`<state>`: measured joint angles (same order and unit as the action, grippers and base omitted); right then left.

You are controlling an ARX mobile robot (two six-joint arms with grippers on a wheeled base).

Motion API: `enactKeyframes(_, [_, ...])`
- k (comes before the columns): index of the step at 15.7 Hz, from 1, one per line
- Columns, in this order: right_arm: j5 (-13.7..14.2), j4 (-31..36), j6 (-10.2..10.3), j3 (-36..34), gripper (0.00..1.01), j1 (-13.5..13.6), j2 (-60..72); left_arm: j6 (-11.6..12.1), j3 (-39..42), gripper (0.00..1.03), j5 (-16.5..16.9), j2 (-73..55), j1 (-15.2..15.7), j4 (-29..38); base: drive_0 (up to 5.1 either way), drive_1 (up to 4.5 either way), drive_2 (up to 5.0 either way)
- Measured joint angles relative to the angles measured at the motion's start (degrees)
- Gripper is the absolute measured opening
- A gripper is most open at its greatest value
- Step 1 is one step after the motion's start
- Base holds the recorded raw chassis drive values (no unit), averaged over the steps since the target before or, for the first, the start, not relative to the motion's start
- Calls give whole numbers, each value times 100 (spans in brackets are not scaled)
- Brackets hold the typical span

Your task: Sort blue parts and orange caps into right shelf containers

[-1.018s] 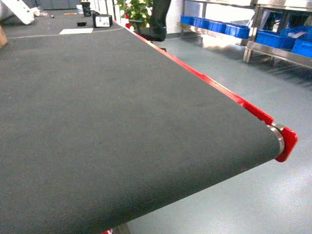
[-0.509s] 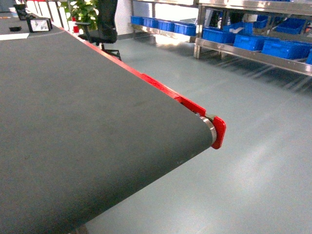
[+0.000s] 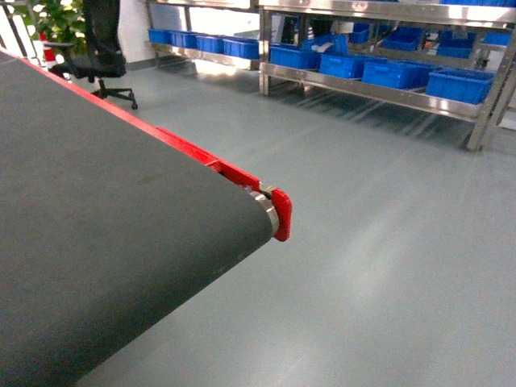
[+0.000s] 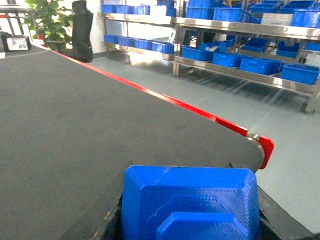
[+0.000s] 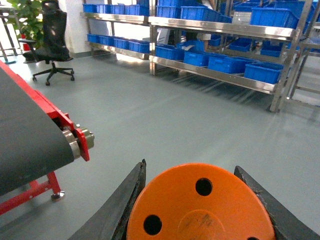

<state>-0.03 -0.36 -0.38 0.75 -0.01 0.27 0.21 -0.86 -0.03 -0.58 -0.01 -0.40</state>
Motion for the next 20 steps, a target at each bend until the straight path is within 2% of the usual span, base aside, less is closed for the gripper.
enactKeyframes(20, [0, 0, 0, 0, 45, 0, 0, 0, 0, 44, 0, 0, 0, 0, -150, -150, -150])
